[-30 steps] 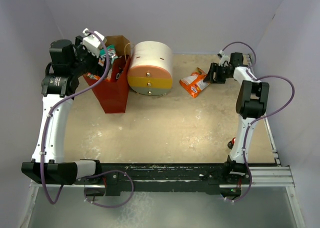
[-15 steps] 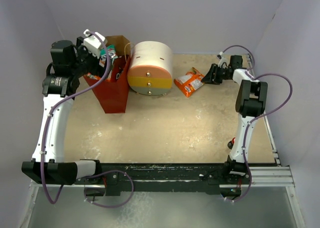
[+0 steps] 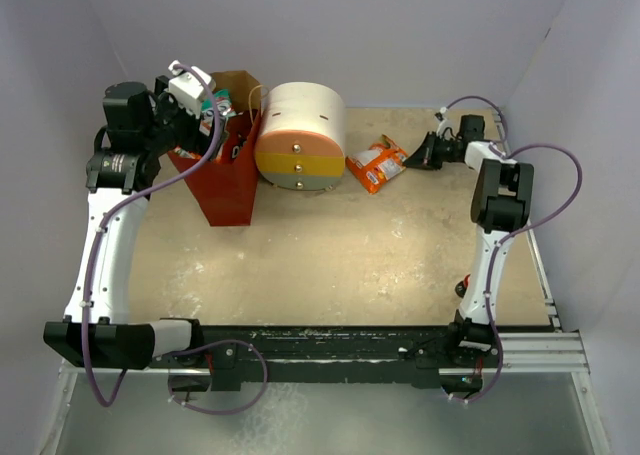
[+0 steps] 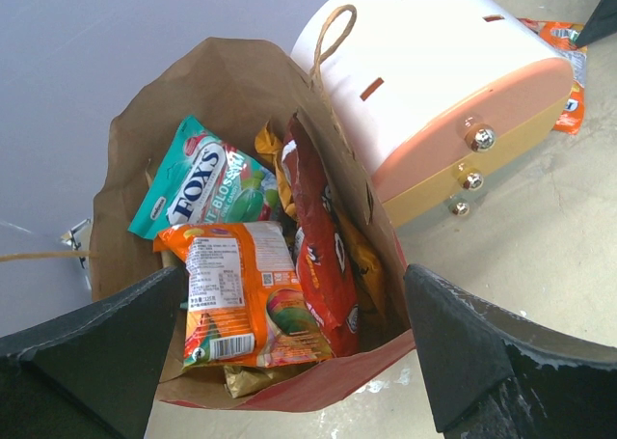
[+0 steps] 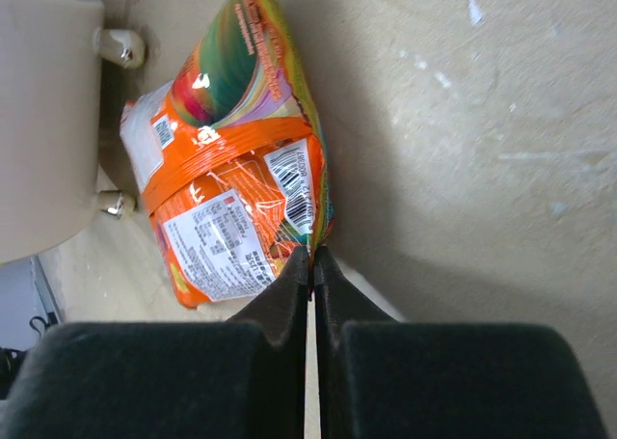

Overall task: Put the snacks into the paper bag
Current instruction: Pick up the snack from the center of the board, then place the snack in the paper bag.

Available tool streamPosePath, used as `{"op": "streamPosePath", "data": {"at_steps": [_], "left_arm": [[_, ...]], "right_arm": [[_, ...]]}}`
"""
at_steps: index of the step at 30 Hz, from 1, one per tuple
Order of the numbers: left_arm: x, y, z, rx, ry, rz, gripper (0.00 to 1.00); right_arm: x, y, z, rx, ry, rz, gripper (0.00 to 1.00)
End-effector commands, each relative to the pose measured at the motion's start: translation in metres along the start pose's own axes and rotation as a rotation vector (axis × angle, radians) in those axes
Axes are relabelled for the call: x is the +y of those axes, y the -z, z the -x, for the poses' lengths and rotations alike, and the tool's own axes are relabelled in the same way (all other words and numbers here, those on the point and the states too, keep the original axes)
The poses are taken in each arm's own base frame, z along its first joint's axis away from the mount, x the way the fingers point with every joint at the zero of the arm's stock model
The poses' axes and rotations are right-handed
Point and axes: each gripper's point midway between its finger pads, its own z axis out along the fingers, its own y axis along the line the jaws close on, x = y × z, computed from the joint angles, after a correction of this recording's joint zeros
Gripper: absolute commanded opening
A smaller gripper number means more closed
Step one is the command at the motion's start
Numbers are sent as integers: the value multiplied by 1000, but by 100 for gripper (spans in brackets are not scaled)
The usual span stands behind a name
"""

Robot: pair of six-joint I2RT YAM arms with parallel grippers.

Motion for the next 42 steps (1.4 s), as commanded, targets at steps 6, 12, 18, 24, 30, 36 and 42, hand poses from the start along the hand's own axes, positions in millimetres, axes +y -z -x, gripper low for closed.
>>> {"op": "streamPosePath", "data": {"at_steps": [6,12,18,24,30,36,42], "left_arm": [[-33,12,23,-96,-18,-176,100],[-62,10,26,-106,-50,-282,98],[-100,-4,31,-99,-84,-377,97],[-126,-20,32,-106,-69,-493,93],[-142,-35,33,-120,-69,-567,92],[-163,-45,32,-134,-78,-647,91],[-188,-57,28,-149,-102,-724,90]], "right_arm": [[76,61,15,-69,215,80,0],[99,89,-7,-44,357,57,0],[128,119,-28,-19,525,71,0],[163,149,-43,-11,685,94,0],[197,172,-51,-27,824,118,0],[226,173,-68,-5,900,193,0],[249,155,-91,47,948,272,0]]}}
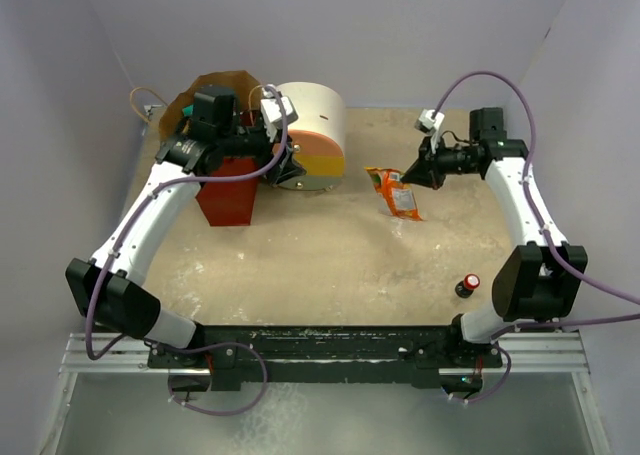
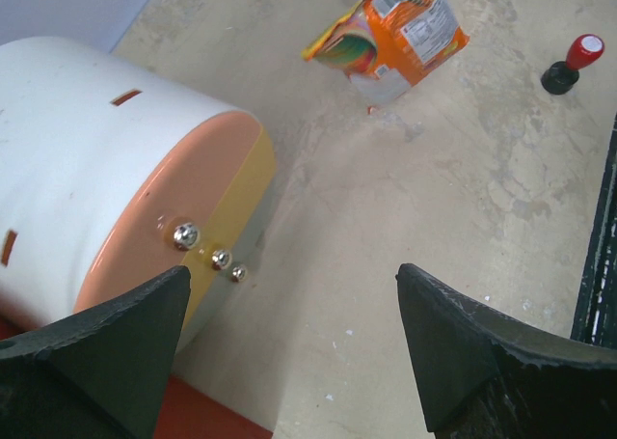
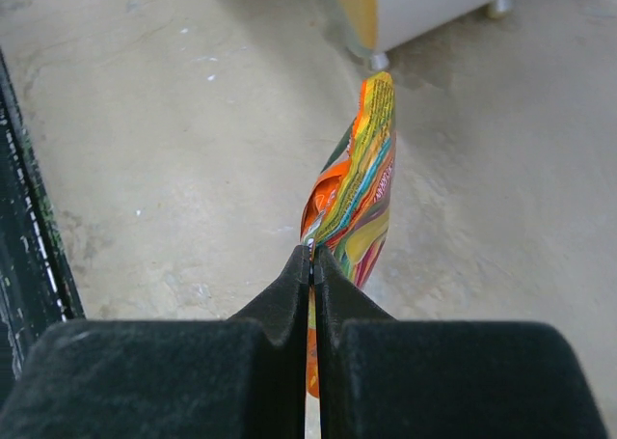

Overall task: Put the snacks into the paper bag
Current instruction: Place the snack in the paper bag.

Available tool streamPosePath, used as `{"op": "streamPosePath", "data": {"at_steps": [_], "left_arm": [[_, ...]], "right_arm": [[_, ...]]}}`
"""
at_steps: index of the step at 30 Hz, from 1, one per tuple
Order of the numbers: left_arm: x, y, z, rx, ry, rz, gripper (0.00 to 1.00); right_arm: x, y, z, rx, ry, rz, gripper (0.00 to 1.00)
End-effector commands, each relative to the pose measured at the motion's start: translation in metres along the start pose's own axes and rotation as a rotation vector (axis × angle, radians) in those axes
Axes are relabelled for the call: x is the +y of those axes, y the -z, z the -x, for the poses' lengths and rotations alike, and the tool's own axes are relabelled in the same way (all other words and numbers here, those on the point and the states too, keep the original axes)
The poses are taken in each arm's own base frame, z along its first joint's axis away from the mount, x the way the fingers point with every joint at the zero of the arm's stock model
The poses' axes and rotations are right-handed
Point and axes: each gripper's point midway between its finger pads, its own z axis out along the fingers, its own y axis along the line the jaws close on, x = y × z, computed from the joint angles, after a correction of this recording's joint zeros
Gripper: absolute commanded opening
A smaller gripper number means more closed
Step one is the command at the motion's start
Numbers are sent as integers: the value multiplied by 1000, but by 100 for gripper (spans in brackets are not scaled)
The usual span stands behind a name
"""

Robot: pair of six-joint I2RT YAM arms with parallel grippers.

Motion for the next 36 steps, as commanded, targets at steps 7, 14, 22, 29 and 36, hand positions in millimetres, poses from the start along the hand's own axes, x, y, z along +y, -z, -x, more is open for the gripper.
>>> {"op": "streamPosePath", "data": {"at_steps": [7,14,22,29,36], "left_arm": [[-35,-54,8,-75,-116,-187,90],[-57,-93,-3,-91,-132,-321,91],[-67,-118,-3,-109,-145,-421,93],[-82,-126,-8,-116,-151,-538,94],[-93,-131,-15,-116,-126,-599,89]], "right_arm": [[65,-29,20,-56,125,211,0],[85,-32,31,-82,163,262,0],[101,-28,43,-105,196,288,0],[112,-22,53,-131,218,292,0],[119,-18,61,-150,234,295,0]]}}
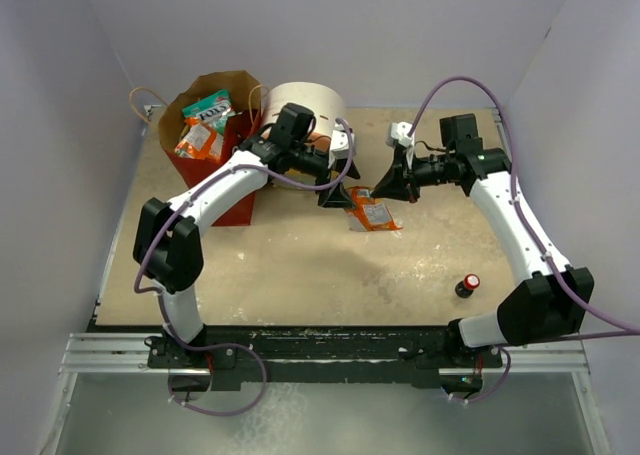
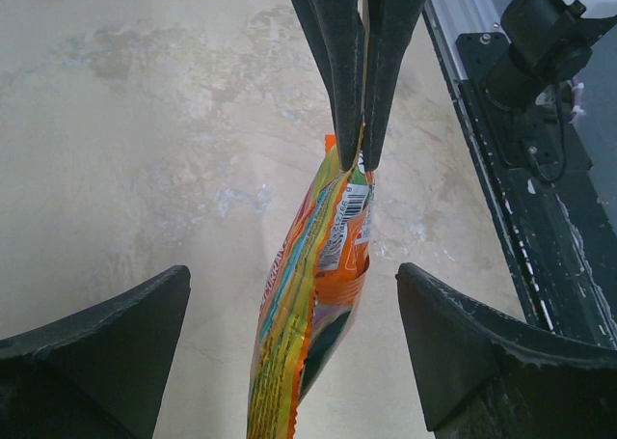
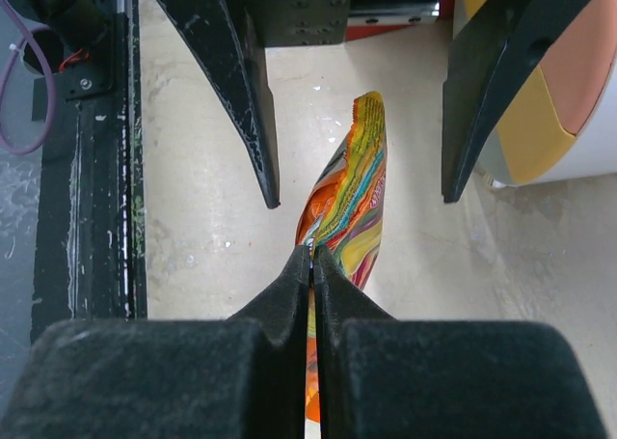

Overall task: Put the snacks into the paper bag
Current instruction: Place the snack in the paper bag.

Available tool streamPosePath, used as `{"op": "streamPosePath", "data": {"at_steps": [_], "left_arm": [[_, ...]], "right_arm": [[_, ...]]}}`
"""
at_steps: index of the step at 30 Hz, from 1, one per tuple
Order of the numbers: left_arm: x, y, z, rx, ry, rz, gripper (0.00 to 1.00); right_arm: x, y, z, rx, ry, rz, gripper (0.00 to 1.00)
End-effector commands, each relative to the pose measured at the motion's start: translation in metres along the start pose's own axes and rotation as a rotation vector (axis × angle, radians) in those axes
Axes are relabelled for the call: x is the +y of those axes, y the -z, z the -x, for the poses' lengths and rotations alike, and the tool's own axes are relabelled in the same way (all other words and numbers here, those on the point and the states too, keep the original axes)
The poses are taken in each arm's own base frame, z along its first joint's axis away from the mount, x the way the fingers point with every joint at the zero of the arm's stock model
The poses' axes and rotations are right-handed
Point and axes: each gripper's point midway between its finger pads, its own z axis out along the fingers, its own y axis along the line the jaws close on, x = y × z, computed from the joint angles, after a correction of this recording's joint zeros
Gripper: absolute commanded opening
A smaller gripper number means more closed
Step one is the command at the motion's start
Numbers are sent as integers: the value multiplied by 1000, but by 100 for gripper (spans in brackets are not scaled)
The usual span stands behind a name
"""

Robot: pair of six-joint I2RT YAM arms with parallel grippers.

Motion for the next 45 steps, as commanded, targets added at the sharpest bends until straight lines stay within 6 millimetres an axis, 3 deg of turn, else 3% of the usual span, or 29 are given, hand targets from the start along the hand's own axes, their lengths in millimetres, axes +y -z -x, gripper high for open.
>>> {"op": "streamPosePath", "data": {"at_steps": [1,3,9,15,20,24,27,34,39,45], "left_arm": [[-8,-5,21,-64,-61,-77,87],[-11,-7,21,-72,-43,-91,81],[-18,-6,23,-80,-6,-118,44],[-26,2,30,-73,-15,-100,28],[-29,13,35,-39,-46,-44,10],[-30,26,37,9,-78,30,8],[-29,39,40,52,-108,103,8],[-27,73,49,152,-99,280,8],[-38,103,73,181,-50,390,8],[-41,148,103,185,-86,599,7]], "right_arm": [[14,5,29,-78,69,29,0],[15,5,30,-82,70,26,0],[13,5,30,-91,68,-3,0],[5,6,28,-88,53,-69,1],[1,9,27,-78,48,-111,29],[-1,14,28,-71,63,-158,49],[-2,18,29,-68,76,-190,56],[-8,28,25,-52,92,-269,59],[-19,34,18,-62,54,-355,60],[-42,31,-13,20,59,-422,61]]}}
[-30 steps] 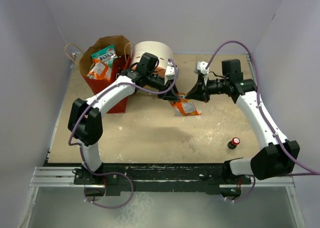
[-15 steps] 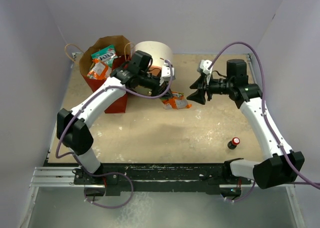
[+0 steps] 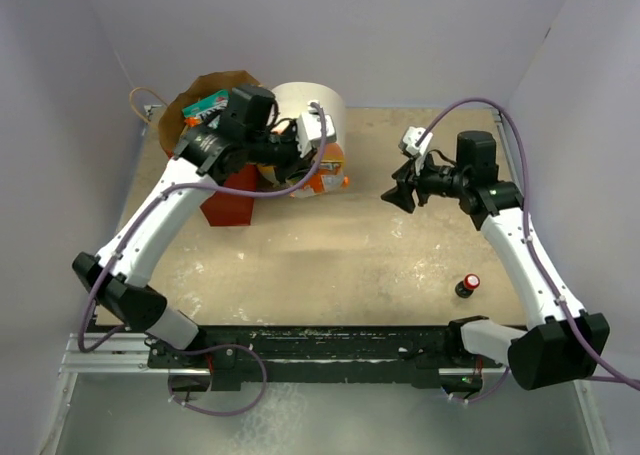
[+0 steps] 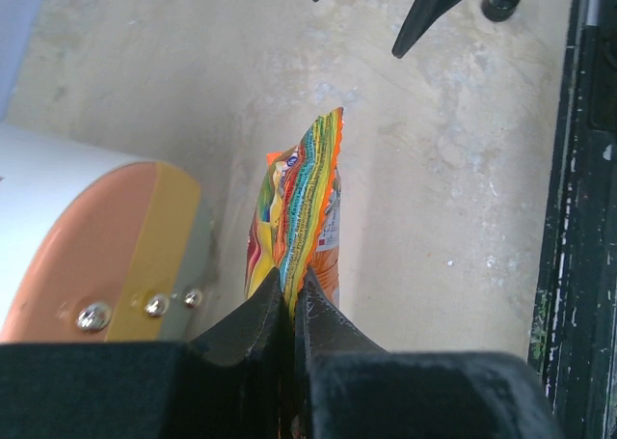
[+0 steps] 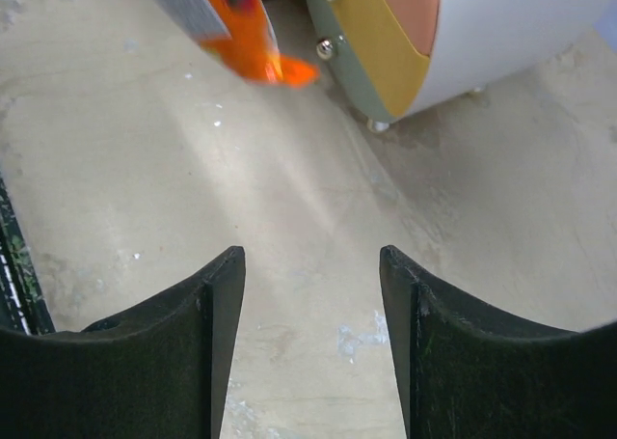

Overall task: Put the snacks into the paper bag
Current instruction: Place the snack in the paper bag.

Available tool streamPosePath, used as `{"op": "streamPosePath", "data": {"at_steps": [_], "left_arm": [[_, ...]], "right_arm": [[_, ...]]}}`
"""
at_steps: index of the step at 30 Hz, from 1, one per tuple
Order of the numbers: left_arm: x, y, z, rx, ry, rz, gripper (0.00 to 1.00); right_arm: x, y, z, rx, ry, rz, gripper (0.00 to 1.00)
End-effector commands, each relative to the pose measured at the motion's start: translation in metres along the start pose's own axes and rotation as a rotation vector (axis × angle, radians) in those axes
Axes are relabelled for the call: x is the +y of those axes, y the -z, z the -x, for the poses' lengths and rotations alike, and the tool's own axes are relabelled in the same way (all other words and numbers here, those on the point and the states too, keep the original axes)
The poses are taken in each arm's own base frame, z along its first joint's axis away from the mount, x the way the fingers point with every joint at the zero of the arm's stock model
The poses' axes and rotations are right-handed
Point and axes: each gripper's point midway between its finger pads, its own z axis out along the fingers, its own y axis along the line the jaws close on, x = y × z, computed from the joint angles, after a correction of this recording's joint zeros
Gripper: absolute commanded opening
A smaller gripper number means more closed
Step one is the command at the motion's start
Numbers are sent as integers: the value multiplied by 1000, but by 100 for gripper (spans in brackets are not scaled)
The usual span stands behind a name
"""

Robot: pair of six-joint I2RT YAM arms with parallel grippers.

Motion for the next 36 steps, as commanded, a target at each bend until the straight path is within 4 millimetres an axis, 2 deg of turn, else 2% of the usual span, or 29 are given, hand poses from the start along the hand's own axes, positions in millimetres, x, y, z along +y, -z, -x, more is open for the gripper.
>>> {"op": "streamPosePath", "data": {"at_steps": [1,3,7,9,13,15,18,20,21,22,28,36], "left_arm": [[14,65,39,-63,-37,240,7],[20,81,43,-68,-35,320,6],[34,114,45,-82,-8,461,5],[42,131,46,-118,36,497,5],[58,168,46,-197,140,555,4],[63,185,46,-223,170,593,3],[74,211,39,-255,222,667,3],[79,225,34,-269,250,712,2],[80,231,33,-276,258,732,2],[81,236,32,-279,262,750,2],[100,266,29,-251,247,917,2],[141,286,26,-176,182,1078,2]], "right_arm": [[-23,-6,-12,41,30,-78,61],[-31,-7,-16,60,15,-114,62],[-72,3,-36,115,-76,-370,65],[-91,11,-46,140,-93,-475,70],[-104,23,-54,148,-146,-548,77],[-111,30,-53,127,-155,-586,87],[-118,42,-53,104,-164,-631,100],[-122,50,-49,89,-160,-656,100],[-121,52,-54,93,-166,-662,100],[-120,53,-60,98,-172,-664,100],[-118,53,-58,82,-165,-653,100],[-115,52,-55,70,-156,-634,100]]}}
